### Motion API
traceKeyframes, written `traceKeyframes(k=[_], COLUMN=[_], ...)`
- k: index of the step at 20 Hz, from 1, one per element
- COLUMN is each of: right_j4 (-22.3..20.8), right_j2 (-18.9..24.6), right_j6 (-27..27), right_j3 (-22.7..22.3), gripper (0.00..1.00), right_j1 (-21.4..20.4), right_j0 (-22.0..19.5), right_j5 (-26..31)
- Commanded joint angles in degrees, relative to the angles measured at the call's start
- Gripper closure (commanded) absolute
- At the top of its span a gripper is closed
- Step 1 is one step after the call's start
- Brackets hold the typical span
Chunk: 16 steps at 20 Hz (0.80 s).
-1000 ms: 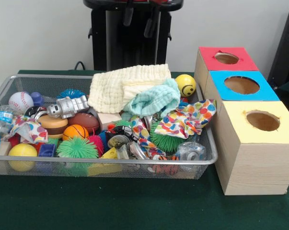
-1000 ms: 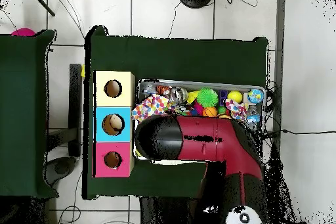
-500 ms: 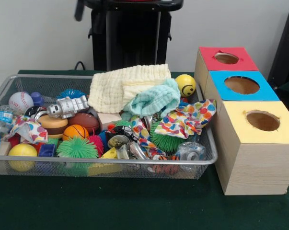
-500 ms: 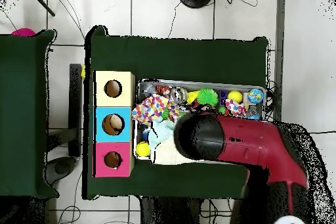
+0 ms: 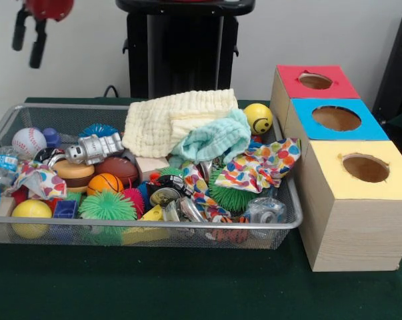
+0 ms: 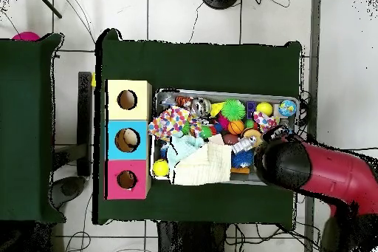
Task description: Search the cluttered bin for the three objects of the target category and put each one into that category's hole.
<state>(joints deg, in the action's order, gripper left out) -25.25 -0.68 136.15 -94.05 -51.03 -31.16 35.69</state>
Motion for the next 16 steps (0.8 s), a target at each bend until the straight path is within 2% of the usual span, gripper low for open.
traceKeyframes(k=[1, 6, 11, 16], right_j4=[-5.38, -7.08, -9.56, -11.66], right_j2=[7.9, 8.22, 7.08, 6.16], right_j6=[-16.43, -11.35, -5.46, -3.98], right_j3=[-3.43, -3.44, -3.28, -2.26], gripper=[0.0, 0.0, 0.0, 0.0], right_j1=[6.34, 11.35, 15.73, 18.88], right_j0=[-6.07, -6.0, -3.4, -1.12], right_j5=[-2.32, -3.63, -8.65, -11.14])
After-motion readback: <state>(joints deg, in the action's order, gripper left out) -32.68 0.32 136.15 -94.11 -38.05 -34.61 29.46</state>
